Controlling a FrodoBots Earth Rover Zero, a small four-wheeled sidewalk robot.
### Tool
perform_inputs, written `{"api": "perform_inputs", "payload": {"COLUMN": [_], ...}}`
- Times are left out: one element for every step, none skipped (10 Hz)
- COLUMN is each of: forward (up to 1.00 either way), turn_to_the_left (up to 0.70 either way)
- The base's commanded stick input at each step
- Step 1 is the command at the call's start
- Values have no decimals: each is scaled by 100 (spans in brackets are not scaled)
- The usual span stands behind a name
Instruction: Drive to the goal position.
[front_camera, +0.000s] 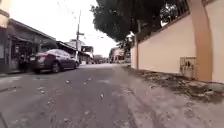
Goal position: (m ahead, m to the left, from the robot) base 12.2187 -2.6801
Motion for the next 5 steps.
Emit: {"api": "perform_inputs", "payload": {"forward": [100,100,100,100,100], "turn_to_the_left": [0,0,0,0,0]}}
